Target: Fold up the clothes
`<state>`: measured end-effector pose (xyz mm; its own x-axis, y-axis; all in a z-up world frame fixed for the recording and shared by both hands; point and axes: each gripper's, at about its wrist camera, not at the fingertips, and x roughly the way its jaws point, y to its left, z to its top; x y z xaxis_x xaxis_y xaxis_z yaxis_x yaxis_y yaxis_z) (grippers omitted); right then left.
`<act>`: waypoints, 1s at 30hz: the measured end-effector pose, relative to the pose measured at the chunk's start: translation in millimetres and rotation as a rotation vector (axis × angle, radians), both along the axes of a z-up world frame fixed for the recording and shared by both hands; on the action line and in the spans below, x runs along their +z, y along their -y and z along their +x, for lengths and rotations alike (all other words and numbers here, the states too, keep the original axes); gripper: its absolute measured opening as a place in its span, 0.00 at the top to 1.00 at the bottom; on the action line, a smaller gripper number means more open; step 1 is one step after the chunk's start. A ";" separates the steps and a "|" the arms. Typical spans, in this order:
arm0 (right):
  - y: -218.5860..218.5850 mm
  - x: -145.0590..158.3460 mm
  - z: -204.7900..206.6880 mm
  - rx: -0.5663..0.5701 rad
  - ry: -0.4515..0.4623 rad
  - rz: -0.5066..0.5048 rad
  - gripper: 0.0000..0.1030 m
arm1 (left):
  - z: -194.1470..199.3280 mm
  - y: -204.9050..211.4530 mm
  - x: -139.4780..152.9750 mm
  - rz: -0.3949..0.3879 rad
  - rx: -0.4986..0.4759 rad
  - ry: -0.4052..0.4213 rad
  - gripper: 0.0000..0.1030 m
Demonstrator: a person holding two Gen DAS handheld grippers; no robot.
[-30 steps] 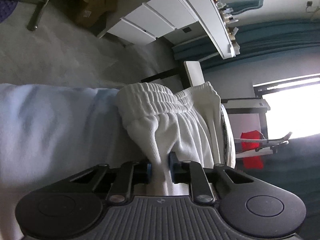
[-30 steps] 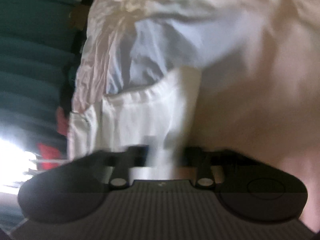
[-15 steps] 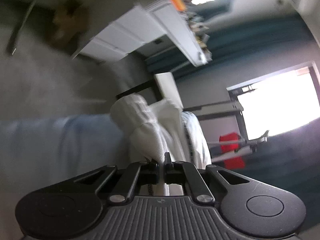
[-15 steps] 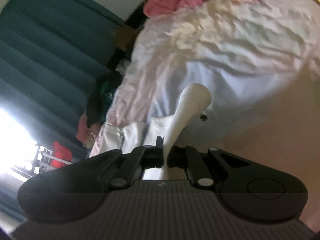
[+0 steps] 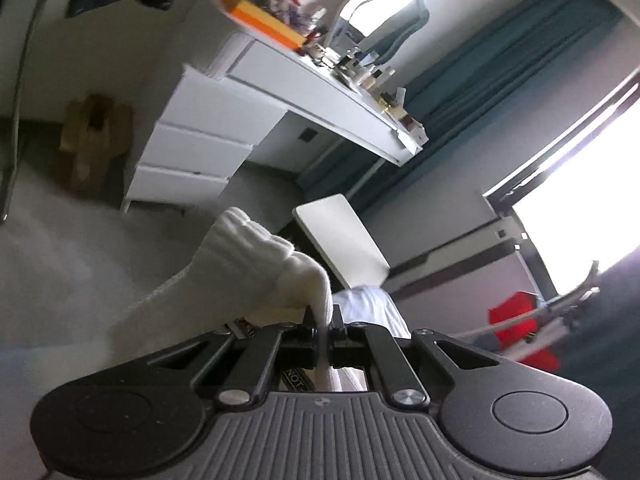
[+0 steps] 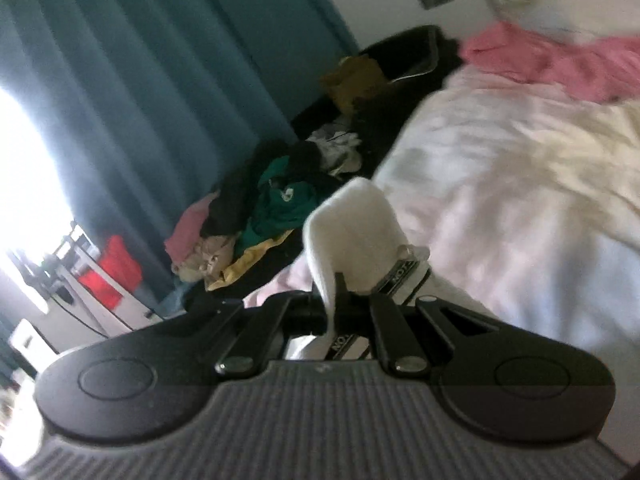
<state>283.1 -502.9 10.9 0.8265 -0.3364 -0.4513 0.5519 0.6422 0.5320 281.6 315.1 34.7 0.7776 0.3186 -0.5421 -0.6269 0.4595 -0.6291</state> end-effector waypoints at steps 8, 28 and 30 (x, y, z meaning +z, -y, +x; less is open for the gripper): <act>-1.6 -68.2 141.0 0.001 -0.180 -0.084 0.95 | 161.8 12.9 -59.4 0.098 -0.014 -0.193 0.95; -25.6 -113.5 -24.5 0.223 0.063 0.488 0.39 | 19.8 27.6 -64.3 -0.054 -0.259 -0.046 0.28; -37.0 -123.3 -55.8 0.244 0.068 0.565 0.40 | -17.4 27.9 -66.1 -0.084 -0.208 -0.044 0.27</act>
<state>227.3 -465.9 -112.4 0.8826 0.1415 -0.4484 0.3779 0.3541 0.8555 264.1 287.2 -31.5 0.7970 0.1065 -0.5946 -0.5517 0.5291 -0.6447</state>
